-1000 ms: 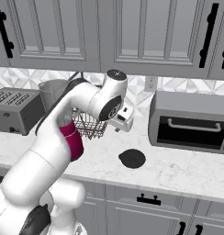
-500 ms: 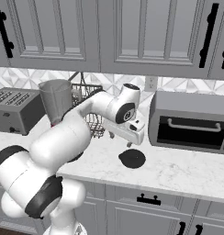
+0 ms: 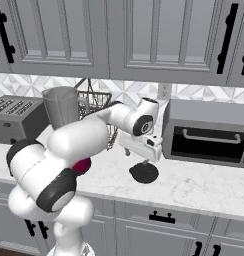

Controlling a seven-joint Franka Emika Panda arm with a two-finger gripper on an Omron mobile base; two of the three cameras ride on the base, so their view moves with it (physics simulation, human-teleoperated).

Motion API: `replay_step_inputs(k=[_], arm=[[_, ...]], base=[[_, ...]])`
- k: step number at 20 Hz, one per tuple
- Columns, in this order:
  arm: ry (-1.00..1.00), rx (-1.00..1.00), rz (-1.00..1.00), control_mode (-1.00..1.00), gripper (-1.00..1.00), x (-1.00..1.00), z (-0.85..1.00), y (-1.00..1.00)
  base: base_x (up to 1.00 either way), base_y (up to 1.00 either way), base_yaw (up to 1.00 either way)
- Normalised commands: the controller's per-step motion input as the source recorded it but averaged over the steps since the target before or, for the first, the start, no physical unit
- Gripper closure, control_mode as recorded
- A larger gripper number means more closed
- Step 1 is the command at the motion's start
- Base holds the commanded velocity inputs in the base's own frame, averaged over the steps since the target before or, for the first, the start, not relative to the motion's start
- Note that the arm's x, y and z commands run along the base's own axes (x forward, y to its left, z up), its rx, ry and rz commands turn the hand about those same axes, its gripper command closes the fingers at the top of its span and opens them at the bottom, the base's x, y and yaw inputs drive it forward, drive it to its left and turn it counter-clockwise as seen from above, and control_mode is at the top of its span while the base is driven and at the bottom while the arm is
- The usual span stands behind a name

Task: Close the lid blender by securely placing the lid on top.

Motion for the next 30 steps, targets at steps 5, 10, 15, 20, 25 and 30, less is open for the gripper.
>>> replay_step_inputs(k=[5, 10, 15, 20, 25, 30], arm=[[0.00, 0.00, 0.00, -1.00, -1.00, 0.18, -0.30, -0.01], [0.00, 0.00, 0.00, -1.00, -1.00, 0.09, -0.41, 0.00], [-0.03, 0.00, 0.00, -1.00, -1.00, 0.03, -0.33, -0.04], [-0.03, 0.00, 0.00, -1.00, -1.00, 0.18, -0.05, -0.15], [-0.03, 0.00, 0.00, -1.00, -1.00, 0.28, -0.21, -0.03], [-0.01, 0.00, 0.00, -1.00, -1.00, 0.14, -0.23, 0.00]], base=[[0.00, 0.00, 0.00], [0.00, 0.00, 0.00], [0.00, 0.00, 0.00], [0.00, 0.00, 0.00], [0.00, 0.00, 0.00], [0.00, 0.00, 0.00]])
